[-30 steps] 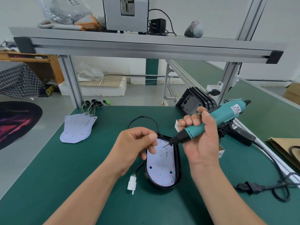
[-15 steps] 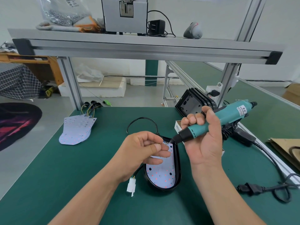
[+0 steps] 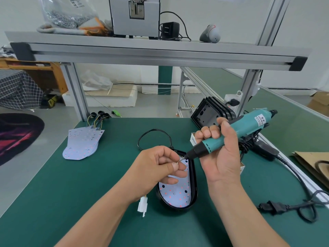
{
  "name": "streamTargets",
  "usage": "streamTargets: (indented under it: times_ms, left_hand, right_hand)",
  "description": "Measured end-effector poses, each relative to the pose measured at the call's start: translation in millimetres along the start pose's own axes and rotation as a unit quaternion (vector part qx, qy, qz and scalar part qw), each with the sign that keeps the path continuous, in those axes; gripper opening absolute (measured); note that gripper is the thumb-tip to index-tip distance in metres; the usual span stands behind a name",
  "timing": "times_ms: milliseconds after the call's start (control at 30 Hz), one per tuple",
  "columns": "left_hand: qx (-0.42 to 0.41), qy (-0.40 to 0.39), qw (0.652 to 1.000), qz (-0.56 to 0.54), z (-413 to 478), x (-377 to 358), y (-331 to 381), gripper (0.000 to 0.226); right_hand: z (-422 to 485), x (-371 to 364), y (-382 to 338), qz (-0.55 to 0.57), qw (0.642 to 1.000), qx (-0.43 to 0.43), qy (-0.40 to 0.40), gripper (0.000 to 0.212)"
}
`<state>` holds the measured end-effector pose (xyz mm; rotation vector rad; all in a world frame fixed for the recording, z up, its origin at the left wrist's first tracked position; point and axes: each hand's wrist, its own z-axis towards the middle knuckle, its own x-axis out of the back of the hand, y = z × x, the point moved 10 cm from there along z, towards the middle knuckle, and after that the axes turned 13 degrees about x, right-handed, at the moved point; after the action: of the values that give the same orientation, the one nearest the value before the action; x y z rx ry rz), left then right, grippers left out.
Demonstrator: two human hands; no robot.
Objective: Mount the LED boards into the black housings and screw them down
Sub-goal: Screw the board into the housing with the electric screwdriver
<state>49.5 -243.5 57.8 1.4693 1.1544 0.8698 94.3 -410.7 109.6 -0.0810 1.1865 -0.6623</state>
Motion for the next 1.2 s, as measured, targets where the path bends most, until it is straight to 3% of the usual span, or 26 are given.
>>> streamTargets:
  times_ms: [567, 900, 967, 1033, 1133, 1200]
  left_hand:
    - [-0.03, 0.082, 0.993, 0.08, -2.3, 6.2, 2.0, 0.017]
    - [-0.05, 0.067, 0.994, 0.074, -3.5, 6.3, 9.0, 0.022]
    - [-0.078, 0.11, 0.989, 0.063, -5.6, 19.7, 15.8, 0.02]
    - [-0.088, 0.205, 0.972, 0.077, -7.0, 42.6, 16.2, 0.018]
    - [-0.011, 0.306, 0.935, 0.177, -3.3, 65.6, 2.6, 0.024]
    - [0.07, 0.27, 0.933, 0.228, 5.4, 60.6, -16.7, 0.038]
  right_hand:
    - [1.3, -4.7, 2.2, -0.041, 0.998, -0.005, -0.055, 0.004]
    - [0.0, 11.1, 5.8, -0.014, 1.0, -0.007, 0.015, 0.009]
    - [1.6, 12.3, 4.7, -0.01, 1.0, -0.002, 0.018, 0.008]
    - [2.9, 15.0, 4.2, -0.009, 1.0, 0.001, 0.023, 0.007]
    - [5.5, 20.7, 5.0, -0.017, 0.999, 0.004, 0.03, 0.006]
    - [7.4, 25.9, 6.8, -0.028, 0.999, 0.007, 0.035, 0.004]
